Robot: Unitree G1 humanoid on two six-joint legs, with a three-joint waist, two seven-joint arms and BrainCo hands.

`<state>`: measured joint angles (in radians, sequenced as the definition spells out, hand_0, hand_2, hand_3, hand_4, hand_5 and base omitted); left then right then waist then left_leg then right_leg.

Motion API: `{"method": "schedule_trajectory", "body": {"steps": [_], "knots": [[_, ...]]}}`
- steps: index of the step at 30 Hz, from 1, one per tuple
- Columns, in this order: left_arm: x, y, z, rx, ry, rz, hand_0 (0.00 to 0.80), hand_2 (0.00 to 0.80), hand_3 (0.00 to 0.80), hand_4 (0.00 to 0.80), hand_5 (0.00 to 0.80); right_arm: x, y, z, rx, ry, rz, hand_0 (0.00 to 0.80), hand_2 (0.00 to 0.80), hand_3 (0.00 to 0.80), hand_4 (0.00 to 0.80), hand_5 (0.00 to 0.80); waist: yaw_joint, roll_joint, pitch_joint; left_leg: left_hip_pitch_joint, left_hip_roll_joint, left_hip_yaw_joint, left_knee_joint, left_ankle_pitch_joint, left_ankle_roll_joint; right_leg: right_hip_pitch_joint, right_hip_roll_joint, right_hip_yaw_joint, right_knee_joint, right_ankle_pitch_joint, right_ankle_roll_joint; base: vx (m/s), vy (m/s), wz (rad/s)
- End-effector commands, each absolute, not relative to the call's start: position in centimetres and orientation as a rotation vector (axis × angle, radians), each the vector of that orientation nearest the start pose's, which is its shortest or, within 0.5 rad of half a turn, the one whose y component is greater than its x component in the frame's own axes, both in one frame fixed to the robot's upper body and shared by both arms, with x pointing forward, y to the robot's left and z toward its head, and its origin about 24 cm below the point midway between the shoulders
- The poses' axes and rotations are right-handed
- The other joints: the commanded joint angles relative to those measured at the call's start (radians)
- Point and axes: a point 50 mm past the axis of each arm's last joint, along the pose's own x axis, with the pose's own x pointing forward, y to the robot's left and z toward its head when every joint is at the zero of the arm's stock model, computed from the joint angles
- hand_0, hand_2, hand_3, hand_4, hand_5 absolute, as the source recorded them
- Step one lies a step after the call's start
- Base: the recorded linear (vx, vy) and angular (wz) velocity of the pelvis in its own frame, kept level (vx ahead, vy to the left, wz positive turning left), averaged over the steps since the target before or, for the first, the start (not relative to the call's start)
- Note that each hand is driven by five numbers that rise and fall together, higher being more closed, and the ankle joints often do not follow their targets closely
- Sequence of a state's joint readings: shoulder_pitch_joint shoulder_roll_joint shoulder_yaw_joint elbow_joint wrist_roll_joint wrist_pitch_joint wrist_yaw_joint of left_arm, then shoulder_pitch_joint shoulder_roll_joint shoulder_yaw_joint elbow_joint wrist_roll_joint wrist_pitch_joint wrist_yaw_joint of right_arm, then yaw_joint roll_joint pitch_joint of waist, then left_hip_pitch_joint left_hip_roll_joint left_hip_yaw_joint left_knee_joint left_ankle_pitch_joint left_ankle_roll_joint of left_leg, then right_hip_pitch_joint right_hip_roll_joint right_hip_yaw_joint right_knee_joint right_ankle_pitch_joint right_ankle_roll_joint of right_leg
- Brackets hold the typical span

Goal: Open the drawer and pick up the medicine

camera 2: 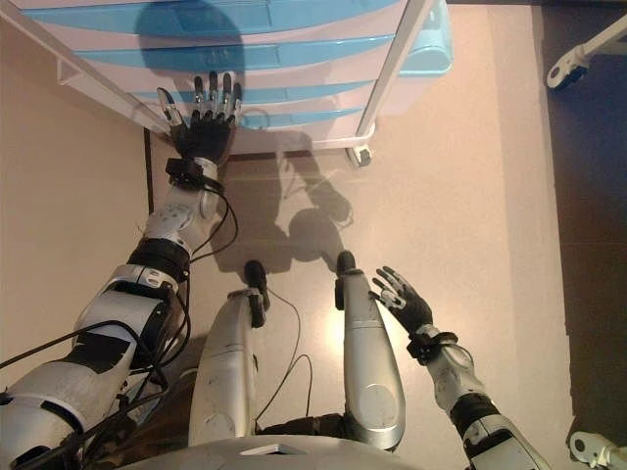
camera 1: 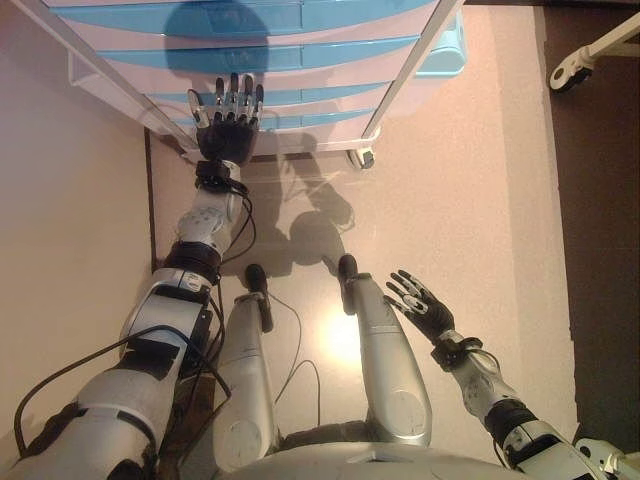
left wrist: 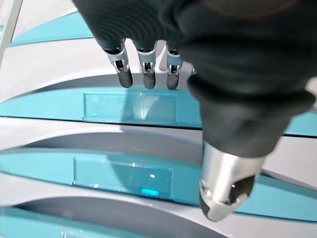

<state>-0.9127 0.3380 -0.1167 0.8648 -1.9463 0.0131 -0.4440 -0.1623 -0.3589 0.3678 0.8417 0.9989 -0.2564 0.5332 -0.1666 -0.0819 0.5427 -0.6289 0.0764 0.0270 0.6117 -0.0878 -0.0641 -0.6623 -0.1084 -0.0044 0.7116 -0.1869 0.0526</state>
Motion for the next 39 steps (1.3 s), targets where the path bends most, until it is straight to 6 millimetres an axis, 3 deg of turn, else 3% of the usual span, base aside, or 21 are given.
{"method": "schedule_trajectory", "body": {"steps": [1, 11, 24, 25, 26, 31, 37, 39], "knots": [[39.8, 17.6, 22.4, -1.490, -0.467, -0.539, 0.000, 0.000, 0.000, 0.000, 0.000, 18.7, -20.9, -9.2, 0.493, 0.501, 0.291, 0.000, 0.000, 0.000, 0.000, 0.000, -0.001, -0.001, -0.023, -0.005, -0.027, 0.053, 0.024, -0.082, 0.039, -0.008, 0.005, -0.018, -0.139, 0.127, 0.008, 0.000, 0.000, 0.00], [39.6, 17.6, 25.9, -1.455, -0.546, -0.569, 0.000, 0.000, 0.000, 0.000, 0.000, 18.6, -21.0, -9.2, 0.505, 0.500, 0.292, 0.000, 0.000, 0.000, 0.000, 0.000, -0.001, -0.009, -0.023, -0.002, -0.026, 0.059, 0.009, -0.085, 0.036, 0.003, 0.008, -0.016, -0.172, 0.131, 0.004, 0.000, 0.000, 0.00], [37.5, 16.4, 30.9, -1.362, -0.787, -0.782, 0.000, 0.000, 0.000, 0.000, 0.000, 18.4, -20.9, -9.3, 0.517, 0.491, 0.296, 0.000, 0.000, 0.000, 0.000, 0.000, 0.013, -0.016, -0.023, 0.013, -0.025, 0.057, -0.029, -0.075, 0.030, 0.029, 0.007, -0.028, -0.215, 0.140, 0.002, 0.000, -0.002, 0.00], [37.3, 16.2, 31.0, -1.356, -0.790, -0.799, 0.467, 0.467, 0.467, 0.467, 0.467, 18.4, -20.9, -9.3, 0.519, 0.492, 0.295, 0.000, 0.000, 0.000, 0.000, 0.000, 0.015, -0.016, -0.023, 0.015, -0.026, 0.056, -0.034, -0.074, 0.030, 0.032, 0.007, -0.030, -0.218, 0.141, 0.002, -0.004, -0.021, 0.05], [37.2, 16.0, 31.0, -1.351, -0.790, -0.815, 0.800, 0.800, 0.800, 0.800, 0.800, 18.4, -20.9, -9.3, 0.520, 0.492, 0.294, 0.000, 0.000, 0.000, 0.000, 0.000, 0.017, -0.015, -0.023, 0.017, -0.027, 0.054, -0.038, -0.072, 0.030, 0.034, 0.006, -0.031, -0.221, 0.141, 0.002, -0.007, -0.017, 0.08], [37.2, 15.6, 30.7, -1.353, -0.770, -0.831, 0.800, 0.800, 0.800, 0.800, 0.800, 18.7, -20.8, -9.3, 0.518, 0.490, 0.294, 0.000, 0.000, 0.000, 0.000, 0.000, 0.026, -0.015, -0.023, 0.032, -0.027, 0.050, -0.060, -0.062, 0.027, 0.052, 0.003, -0.038, -0.232, 0.139, 0.003, -0.005, -0.012, 0.01], [37.9, 16.3, 28.9, -1.365, -0.715, -0.803, 0.800, 0.800, 0.800, 0.800, 0.800, 18.8, -20.6, -9.4, 0.519, 0.493, 0.304, 0.000, 0.000, 0.000, 0.000, 0.000, 0.037, -0.019, -0.023, 0.057, -0.024, 0.041, -0.088, -0.049, 0.022, 0.081, 0.002, -0.049, -0.248, 0.135, 0.004, -0.027, -0.042, 0.00], [38.1, 16.7, 28.1, -1.366, -0.695, -0.784, 0.800, 0.800, 0.800, 0.800, 0.800, 18.8, -20.5, -9.4, 0.520, 0.493, 0.308, 0.000, 0.000, 0.000, 0.000, 0.000, 0.039, -0.024, -0.023, 0.049, -0.024, 0.046, -0.103, -0.013, 0.025, 0.078, -0.001, -0.058, -0.262, 0.160, -0.002, -0.104, -0.050, 0.04]]}}
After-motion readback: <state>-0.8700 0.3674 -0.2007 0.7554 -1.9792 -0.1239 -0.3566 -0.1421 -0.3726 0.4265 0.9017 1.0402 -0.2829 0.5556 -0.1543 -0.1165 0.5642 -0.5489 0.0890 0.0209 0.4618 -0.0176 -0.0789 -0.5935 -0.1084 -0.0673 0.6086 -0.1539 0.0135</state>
